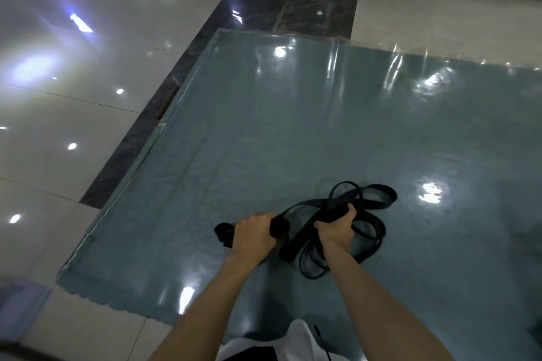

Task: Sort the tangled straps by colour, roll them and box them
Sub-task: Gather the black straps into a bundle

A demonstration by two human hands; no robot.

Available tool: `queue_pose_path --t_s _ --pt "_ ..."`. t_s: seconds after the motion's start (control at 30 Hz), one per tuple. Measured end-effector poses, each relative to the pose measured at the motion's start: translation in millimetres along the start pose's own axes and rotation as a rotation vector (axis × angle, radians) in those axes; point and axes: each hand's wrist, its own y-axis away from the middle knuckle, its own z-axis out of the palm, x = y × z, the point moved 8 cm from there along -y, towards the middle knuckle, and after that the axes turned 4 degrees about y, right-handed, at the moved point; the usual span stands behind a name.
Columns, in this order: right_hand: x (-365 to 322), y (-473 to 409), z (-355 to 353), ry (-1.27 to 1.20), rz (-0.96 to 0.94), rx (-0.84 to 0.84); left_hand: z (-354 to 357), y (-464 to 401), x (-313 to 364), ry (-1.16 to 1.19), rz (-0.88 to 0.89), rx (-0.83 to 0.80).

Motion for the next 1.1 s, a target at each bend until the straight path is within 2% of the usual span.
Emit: queue_pose_path --t_s 0.07,0.23,0.33,0.47,0.7,0.8,1.1 --pt "0 1 -1 -0.029 -0.006 0.008 0 1 -2 0.016 -0.008 0.004" --pt "0 7 -13 -0.292 -0.125 -0.055 -14 3 -6 0.134 -0.019 0.078" --pt "2 18 -42 -0.397 -0.245 -0.083 -27 8 -6 0.326 0.015 0.105" --pt "8 44 -104 -0.495 -0.373 -0.012 -43 26 12 0.516 0.063 0.100" --pt "34 99 -201 -0.558 -0.474 -0.011 -42 77 101 0.822 0.145 0.009" --pt "53 117 -240 -0.452 -0.537 0.046 -27 92 142 0.849 0.189 -0.087" --pt "166 130 -371 -0.441 -0.427 0.191 28 138 298 0.849 0.302 -0.265"
